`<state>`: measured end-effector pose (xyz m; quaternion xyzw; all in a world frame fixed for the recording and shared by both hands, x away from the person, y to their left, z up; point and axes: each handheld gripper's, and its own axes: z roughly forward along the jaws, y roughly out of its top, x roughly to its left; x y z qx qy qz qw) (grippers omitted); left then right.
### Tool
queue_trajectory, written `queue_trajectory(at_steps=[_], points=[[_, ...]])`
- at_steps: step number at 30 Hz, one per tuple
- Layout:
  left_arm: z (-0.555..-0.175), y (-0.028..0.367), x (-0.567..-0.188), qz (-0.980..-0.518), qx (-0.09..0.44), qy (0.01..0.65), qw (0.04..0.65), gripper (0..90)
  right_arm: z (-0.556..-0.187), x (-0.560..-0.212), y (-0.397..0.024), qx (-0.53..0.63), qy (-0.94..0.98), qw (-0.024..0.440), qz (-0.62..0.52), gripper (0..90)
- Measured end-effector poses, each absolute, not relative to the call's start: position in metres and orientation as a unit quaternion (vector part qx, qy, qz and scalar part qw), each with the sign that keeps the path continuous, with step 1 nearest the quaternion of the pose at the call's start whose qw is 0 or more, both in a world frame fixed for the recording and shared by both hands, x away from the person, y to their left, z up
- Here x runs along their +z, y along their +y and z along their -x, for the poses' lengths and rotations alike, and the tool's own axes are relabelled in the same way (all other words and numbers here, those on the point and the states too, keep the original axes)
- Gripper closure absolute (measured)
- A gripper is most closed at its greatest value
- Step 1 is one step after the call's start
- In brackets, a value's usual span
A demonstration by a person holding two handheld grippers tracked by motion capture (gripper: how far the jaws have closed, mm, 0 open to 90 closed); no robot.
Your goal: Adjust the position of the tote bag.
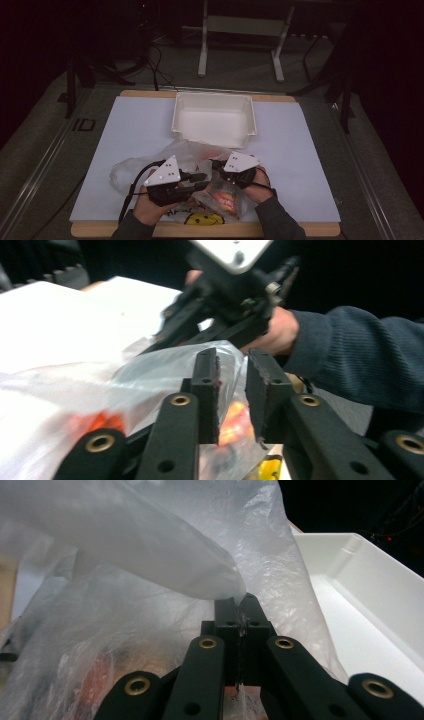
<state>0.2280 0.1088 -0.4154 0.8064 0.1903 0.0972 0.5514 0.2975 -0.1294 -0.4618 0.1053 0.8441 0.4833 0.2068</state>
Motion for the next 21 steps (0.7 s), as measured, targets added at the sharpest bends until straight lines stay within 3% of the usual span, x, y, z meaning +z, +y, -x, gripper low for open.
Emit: queue_trajectory(at_steps=[11,21], points=[[-0.231,0.141,-0.424,-0.799,0.125,0.241,0.536,68.0,-0.301,-0.46,-0.175,0.514,0.821,0.19,-0.158,88.9],[-0.254,0.134,-0.453,-0.814,0.129,0.303,0.478,59.1,-0.301,-0.458,-0.203,0.534,0.806,0.176,-0.185,88.6]])
